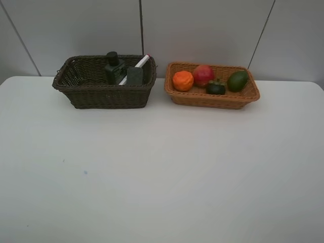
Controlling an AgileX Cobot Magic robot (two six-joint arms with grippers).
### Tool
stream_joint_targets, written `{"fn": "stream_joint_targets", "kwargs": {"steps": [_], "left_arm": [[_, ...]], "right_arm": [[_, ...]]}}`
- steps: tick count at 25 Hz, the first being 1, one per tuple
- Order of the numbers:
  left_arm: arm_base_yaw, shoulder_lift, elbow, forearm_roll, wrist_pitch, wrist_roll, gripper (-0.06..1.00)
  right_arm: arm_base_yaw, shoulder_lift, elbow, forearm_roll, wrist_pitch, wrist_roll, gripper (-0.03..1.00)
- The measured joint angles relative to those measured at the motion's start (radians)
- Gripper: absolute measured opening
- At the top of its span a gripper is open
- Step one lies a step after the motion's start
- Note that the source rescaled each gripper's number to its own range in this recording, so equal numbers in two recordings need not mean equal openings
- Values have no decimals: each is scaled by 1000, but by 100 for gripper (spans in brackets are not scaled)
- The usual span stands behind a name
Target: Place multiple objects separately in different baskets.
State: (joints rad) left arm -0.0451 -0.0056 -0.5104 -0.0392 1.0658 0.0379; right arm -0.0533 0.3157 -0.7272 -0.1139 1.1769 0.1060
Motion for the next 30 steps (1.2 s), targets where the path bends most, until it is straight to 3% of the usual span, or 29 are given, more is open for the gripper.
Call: {"fn": "stream_joint_targets", "kwargs": {"steps": [7, 10, 15, 30], "left_arm": [[0, 0, 0, 0, 0, 0, 90], [0, 0, 0, 0, 0, 0, 90], [0, 0, 0, 0, 0, 0, 90], [0, 0, 0, 0, 0, 0, 90]], "right_arm": [[0, -307, 130, 68, -1, -36, 100], [1, -318, 175, 84, -4, -63, 100], [1, -321, 212, 99, -88, -92, 100], [1, -322, 218, 100, -106, -94, 100]]}}
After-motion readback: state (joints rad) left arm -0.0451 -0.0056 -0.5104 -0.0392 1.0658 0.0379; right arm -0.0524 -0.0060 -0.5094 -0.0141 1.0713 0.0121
